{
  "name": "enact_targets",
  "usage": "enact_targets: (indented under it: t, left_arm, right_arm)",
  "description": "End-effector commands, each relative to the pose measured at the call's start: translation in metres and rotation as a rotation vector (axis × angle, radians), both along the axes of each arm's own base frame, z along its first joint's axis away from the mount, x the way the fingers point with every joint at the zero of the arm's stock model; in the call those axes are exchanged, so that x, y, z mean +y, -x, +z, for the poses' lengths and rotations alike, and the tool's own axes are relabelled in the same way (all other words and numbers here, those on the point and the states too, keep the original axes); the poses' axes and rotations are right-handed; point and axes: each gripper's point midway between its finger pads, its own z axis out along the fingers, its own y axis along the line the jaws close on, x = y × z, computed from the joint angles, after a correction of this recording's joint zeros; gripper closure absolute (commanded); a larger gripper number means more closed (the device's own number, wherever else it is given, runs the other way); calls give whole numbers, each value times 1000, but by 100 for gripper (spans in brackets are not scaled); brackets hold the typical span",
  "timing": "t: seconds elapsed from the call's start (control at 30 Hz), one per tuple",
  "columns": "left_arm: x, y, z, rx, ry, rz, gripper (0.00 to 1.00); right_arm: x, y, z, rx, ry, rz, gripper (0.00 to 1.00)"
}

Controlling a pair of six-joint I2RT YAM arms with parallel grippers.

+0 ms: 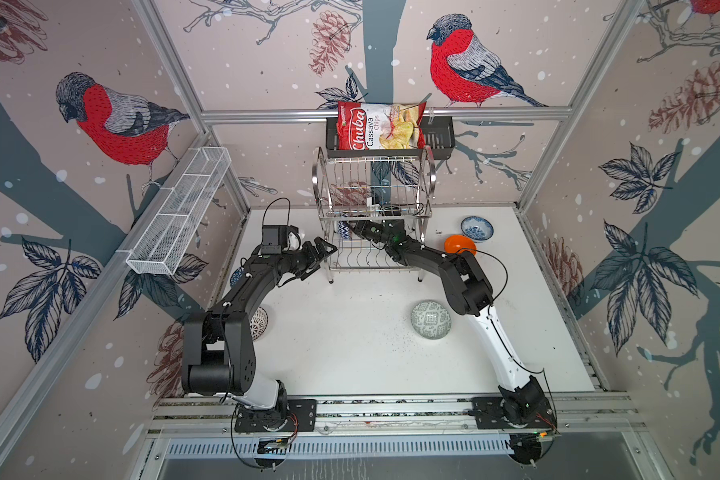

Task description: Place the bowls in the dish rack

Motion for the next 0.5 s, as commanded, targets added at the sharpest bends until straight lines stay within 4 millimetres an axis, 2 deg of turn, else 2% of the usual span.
enact_targets:
  t: [0.0,0.47]
  left_arm:
    - [1,-2,7,-28,-1,1,2]
    - [2,1,4,-19,-1,9,2]
  right_arm:
    - [-1,-1,0,35,5,-9,70]
    - [-1,-2,8,34,-14,-25,69]
